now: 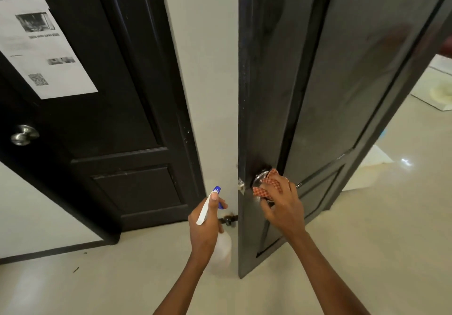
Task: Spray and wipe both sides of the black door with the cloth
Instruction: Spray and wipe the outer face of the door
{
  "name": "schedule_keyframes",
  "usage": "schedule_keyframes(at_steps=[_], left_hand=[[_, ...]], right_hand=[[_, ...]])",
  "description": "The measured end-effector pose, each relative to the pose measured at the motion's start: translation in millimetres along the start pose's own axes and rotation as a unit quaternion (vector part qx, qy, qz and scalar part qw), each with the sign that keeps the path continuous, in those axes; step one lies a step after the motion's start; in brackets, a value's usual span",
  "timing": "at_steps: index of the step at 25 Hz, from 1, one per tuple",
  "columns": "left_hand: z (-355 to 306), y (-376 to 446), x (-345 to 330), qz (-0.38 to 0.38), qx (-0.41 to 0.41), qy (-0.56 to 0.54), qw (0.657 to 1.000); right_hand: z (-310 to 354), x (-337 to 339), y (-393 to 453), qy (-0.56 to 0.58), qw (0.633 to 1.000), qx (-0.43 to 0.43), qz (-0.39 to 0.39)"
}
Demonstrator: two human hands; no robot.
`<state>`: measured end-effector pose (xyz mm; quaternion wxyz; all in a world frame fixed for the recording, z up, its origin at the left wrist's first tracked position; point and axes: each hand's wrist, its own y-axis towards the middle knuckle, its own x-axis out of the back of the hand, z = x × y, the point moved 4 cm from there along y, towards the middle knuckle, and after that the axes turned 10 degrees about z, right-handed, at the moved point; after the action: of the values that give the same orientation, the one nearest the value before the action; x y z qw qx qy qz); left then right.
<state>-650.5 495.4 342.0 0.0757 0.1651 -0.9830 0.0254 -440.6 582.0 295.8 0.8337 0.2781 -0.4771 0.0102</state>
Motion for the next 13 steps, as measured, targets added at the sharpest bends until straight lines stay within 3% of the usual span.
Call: schedule_keyframes(at_steps=[5, 8, 13], left_hand=[[-0.6, -68.4, -48.2, 0.069, -0.03, 0.012, 0.997], [-2.8, -103.1, -82.7, 0.128, -0.04, 0.022, 0.991], [-18.7, -144.2, -144.2, 0.219, -0.068, 0.039, 0.973]], right_hand=[[-41.9, 75.7, -93.7, 0.021, 1.0, -0.008, -0.011], [-63.1, 118.1, -148.7, 0.102, 0.99, -0.076, -0.055], [-83.8, 174.5, -227.6, 0.267, 0.906, -0.248, -0.215]])
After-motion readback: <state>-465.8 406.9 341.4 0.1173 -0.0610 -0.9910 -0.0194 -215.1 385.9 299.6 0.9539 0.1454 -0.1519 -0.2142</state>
